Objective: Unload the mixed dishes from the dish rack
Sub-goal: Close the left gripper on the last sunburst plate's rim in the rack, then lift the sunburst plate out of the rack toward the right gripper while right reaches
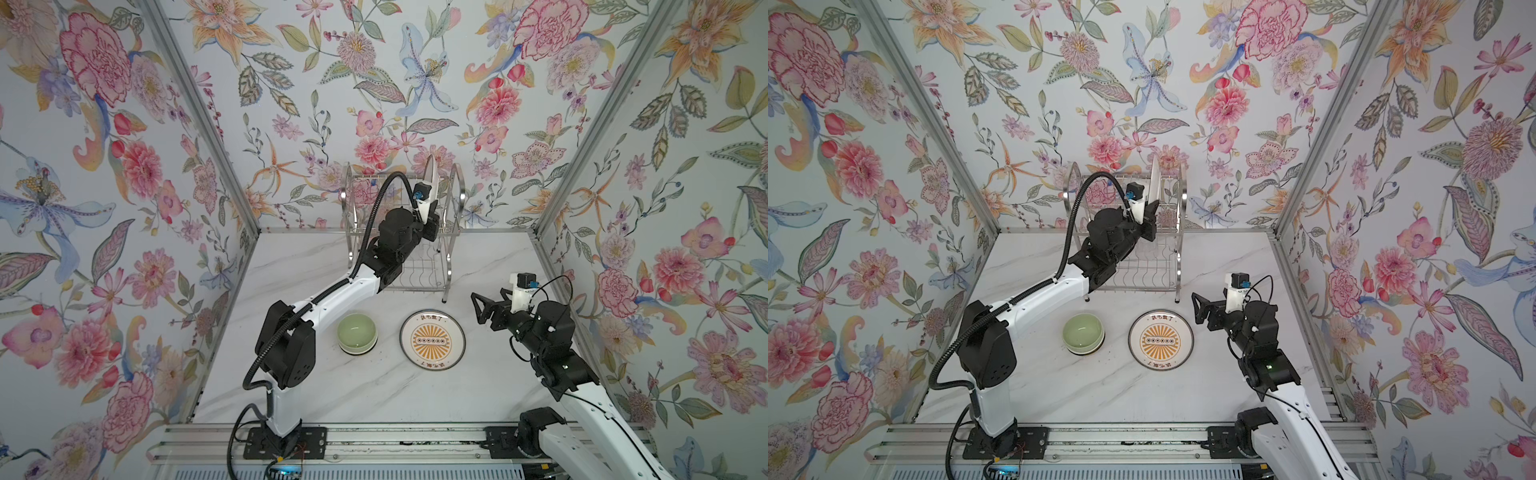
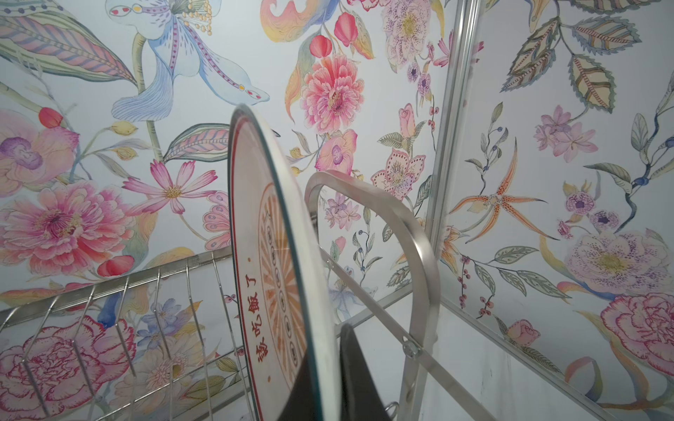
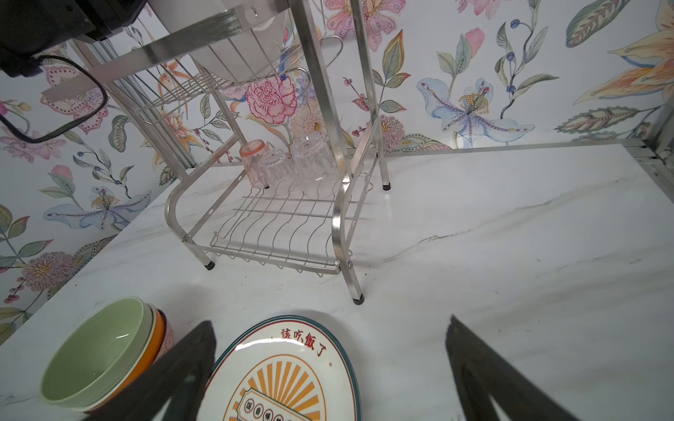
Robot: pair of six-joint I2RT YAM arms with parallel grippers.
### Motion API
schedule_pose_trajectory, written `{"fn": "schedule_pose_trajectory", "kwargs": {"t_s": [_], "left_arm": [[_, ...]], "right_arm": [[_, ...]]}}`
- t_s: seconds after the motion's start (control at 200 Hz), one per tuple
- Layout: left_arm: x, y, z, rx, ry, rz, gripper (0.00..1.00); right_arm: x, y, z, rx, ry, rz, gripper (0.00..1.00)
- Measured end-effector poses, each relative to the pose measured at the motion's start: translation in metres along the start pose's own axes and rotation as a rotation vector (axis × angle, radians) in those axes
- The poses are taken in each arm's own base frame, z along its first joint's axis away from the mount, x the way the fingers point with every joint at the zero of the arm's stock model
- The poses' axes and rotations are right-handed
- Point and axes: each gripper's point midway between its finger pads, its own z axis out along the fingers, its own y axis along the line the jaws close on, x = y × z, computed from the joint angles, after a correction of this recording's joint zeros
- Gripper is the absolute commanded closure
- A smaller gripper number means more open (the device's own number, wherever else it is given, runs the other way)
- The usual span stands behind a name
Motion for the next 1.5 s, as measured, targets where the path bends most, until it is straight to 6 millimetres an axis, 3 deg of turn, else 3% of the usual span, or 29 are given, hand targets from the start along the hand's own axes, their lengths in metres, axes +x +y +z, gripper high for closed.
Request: {"fn": "schedule_pose_trajectory", "kwargs": {"t_s": [0.195, 0.686, 0.906, 1.086, 1.296, 1.496], "left_arm": [[0.0, 0.0, 0.0, -0.003, -0.007, 0.001, 1.0], [-0.002, -0.002, -0.001, -0.004, -0.022, -0.017, 1.0], [-0.017, -0.006, -0.008, 0.021, -0.059, -0.026, 1.0], [-0.054, -0.008, -0.03, 0.051, -0.139, -0.034, 1.0], [-0.103, -0.019, -0.071, 0.151, -0.271, -0.02, 1.0], [-0.118, -0.032, -0.121, 0.259, -0.311, 0.042, 1.0]], "right_arm": [[0.002, 0.002, 0.002, -0.016, 0.01, 0.001, 0.01], [-0.004, 0.002, -0.002, -0.014, -0.016, -0.001, 0.01], [-0.003, 0.002, 0.0, -0.018, -0.009, 0.001, 0.01], [0.005, 0.002, 0.007, -0.028, 0.026, 0.007, 0.01], [0.004, 0.002, 0.008, -0.034, 0.029, 0.021, 0.01], [-0.006, 0.008, 0.007, -0.064, 0.019, 0.049, 0.01]]}}
